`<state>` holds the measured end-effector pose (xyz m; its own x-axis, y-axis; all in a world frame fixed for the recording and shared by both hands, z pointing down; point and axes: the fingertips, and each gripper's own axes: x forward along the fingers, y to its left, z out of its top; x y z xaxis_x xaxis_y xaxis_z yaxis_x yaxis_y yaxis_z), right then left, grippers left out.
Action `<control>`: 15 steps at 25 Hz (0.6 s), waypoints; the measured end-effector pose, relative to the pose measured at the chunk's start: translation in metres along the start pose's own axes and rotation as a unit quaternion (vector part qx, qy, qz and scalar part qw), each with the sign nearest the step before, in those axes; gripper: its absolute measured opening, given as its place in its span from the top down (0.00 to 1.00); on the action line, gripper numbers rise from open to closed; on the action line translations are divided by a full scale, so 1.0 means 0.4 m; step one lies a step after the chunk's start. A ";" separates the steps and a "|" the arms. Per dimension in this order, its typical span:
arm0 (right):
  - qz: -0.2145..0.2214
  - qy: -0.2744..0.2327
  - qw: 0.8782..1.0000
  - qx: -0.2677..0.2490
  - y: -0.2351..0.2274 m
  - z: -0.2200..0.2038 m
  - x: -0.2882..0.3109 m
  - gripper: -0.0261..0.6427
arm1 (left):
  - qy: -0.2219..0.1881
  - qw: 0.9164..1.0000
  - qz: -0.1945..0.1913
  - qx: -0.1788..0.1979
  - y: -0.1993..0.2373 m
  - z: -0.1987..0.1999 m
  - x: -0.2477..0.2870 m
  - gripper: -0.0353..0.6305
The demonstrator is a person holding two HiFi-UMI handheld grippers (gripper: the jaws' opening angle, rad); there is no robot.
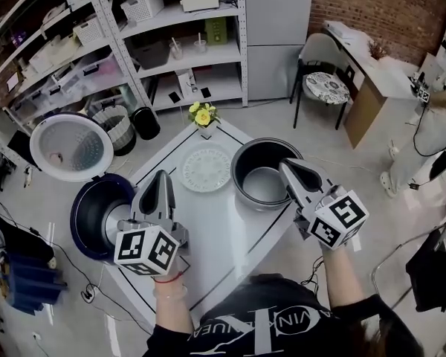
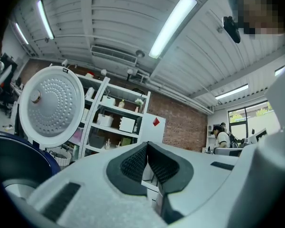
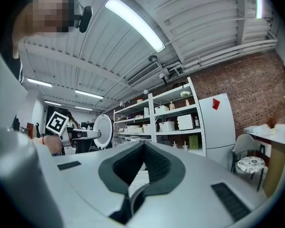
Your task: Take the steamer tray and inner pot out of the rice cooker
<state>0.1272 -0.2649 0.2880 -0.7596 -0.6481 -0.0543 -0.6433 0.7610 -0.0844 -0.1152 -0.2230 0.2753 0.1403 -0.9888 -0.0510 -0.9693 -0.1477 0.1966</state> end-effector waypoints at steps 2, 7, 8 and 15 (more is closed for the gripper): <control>0.000 0.001 1.000 0.000 0.000 0.001 0.001 0.96 | 0.001 1.000 0.002 0.005 0.001 0.000 -0.001 0.93; 0.000 0.001 1.000 -0.004 0.006 -0.008 0.011 0.96 | 0.009 1.000 0.012 0.019 0.016 -0.010 -0.007 0.93; 0.000 0.002 1.000 -0.004 0.006 -0.012 0.014 0.96 | 0.009 1.000 0.014 0.019 0.021 -0.013 -0.008 0.93; 0.001 0.013 1.000 0.003 0.005 -0.030 0.033 0.96 | 0.013 0.999 0.024 0.027 0.035 -0.019 -0.005 0.93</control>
<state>0.1147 -0.2714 0.2992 -0.7630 -0.6458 -0.0281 -0.6414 0.7617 -0.0911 -0.1274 -0.2234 0.2854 0.0980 -0.9950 -0.0168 -0.9844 -0.0994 0.1455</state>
